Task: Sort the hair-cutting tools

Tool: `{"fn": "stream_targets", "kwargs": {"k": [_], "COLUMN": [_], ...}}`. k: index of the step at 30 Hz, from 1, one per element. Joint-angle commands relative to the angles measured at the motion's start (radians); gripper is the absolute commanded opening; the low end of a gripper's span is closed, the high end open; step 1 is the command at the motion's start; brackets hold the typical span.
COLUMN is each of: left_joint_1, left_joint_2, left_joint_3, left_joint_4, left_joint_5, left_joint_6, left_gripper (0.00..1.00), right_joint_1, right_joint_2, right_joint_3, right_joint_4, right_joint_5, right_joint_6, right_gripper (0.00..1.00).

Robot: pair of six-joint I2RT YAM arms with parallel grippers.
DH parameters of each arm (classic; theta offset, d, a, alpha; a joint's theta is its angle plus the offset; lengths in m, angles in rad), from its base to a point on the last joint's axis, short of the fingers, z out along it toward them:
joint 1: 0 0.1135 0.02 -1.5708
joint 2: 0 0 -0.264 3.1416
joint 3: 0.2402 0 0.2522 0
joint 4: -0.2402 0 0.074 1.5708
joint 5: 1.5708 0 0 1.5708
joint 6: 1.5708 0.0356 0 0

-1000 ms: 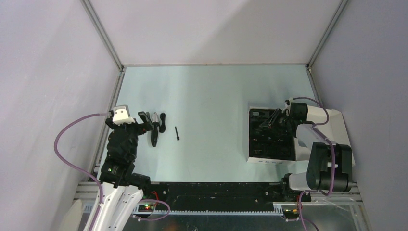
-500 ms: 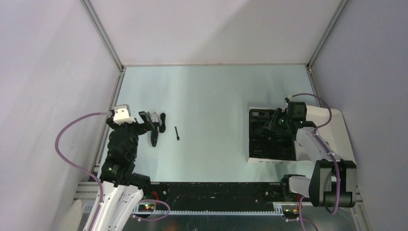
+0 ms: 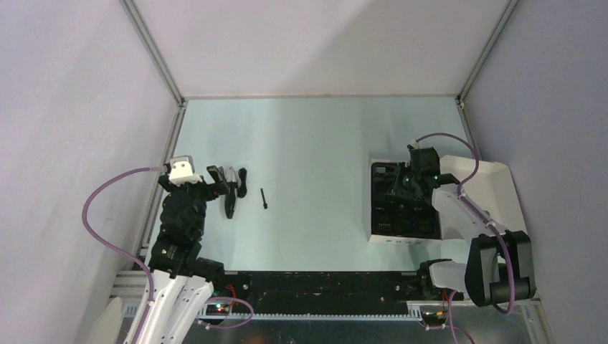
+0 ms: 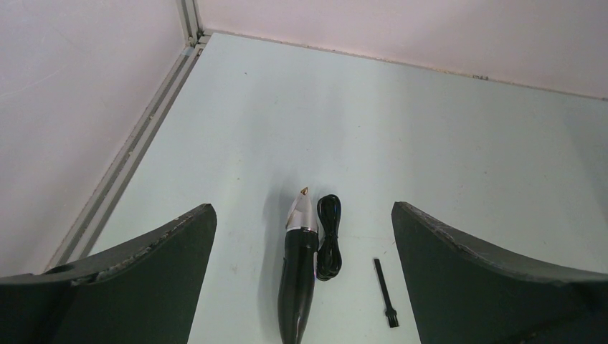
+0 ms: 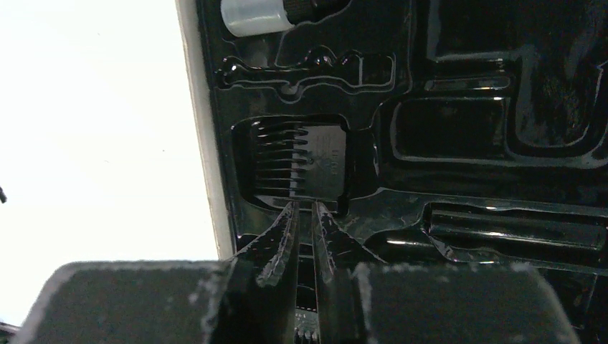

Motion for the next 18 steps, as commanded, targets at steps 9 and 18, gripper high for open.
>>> {"fn": "stream_targets", "kwargs": {"k": [9,18], "left_joint_1": [-0.005,-0.005], "left_joint_2": [0.008,0.01], "left_joint_3": [-0.007,-0.006], "left_joint_4": [0.034,0.037], "left_joint_5": [0.009,0.009], "left_joint_6": [0.016,0.016], "left_gripper": [1.0,1.0], "right_joint_1": [0.029,0.036], "right_joint_2": [0.083,0.041], "right_joint_3": [0.037,0.071], "right_joint_4": [0.0,-0.041], "right_joint_5": [0.059,0.063], "right_joint_6": [-0.021,-0.022], "right_gripper": [0.13,0.15]}}
